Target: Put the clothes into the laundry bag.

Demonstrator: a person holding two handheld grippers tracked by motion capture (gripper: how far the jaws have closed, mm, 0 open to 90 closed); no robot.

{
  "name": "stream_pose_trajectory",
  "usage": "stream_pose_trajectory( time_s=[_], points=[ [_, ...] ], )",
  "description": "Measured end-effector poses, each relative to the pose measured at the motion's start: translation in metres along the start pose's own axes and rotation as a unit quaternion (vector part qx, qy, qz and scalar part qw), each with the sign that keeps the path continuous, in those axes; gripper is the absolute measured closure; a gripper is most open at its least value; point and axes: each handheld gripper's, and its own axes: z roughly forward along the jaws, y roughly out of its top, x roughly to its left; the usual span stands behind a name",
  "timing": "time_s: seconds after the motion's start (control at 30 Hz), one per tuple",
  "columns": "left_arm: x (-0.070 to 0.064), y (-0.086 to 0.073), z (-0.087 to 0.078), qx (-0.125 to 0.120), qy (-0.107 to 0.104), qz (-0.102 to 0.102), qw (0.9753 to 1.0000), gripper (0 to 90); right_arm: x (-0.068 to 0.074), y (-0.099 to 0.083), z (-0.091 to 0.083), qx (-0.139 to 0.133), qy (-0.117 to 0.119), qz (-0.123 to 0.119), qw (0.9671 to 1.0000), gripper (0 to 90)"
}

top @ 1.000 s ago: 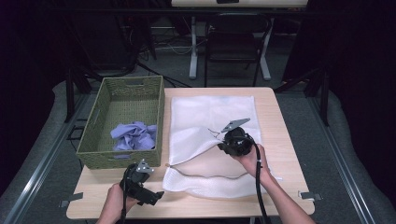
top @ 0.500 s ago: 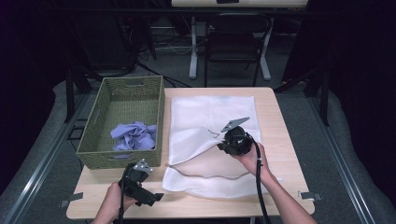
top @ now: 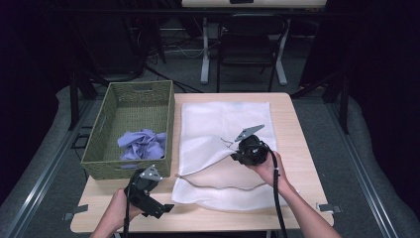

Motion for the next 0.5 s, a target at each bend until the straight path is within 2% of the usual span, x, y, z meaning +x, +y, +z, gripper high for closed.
stream_pose_trajectory(
  time_s=[0.07,0.17,0.2,0.27,0.33,0.43,0.5],
  points=[
    [0.000,0.000,-0.007,-0.009,-0.005,-0.001,0.9999,0.2,0.000,0.000,0.001,0.003,0.000,0.000,1.0000,85.2],
    [0.001,0.003,-0.018,-0.003,-0.003,0.010,0.9999,0.1,0.001,-0.001,0.002,0.007,0.000,-0.002,1.0000,85.2],
    [0.003,0.004,-0.022,-0.009,-0.006,0.005,0.9999,0.1,0.000,-0.001,0.002,0.007,0.002,0.002,1.0000,85.2],
    [0.006,0.006,-0.028,-0.006,-0.007,0.006,0.9999,0.0,0.002,-0.002,0.002,0.010,-0.002,0.005,0.9999,85.2],
    [0.007,0.009,-0.034,-0.003,-0.005,0.011,0.9999,0.0,0.003,-0.002,0.002,0.014,-0.004,-0.007,0.9999,85.2],
    [0.012,0.020,-0.045,-0.004,-0.007,0.020,0.9998,0.0,0.002,-0.001,0.003,0.012,-0.002,-0.002,0.9999,85.3],
    [0.015,0.027,-0.049,0.004,-0.001,0.029,0.9996,0.1,0.004,-0.002,0.003,0.015,-0.005,-0.005,0.9999,85.2]
  ],
)
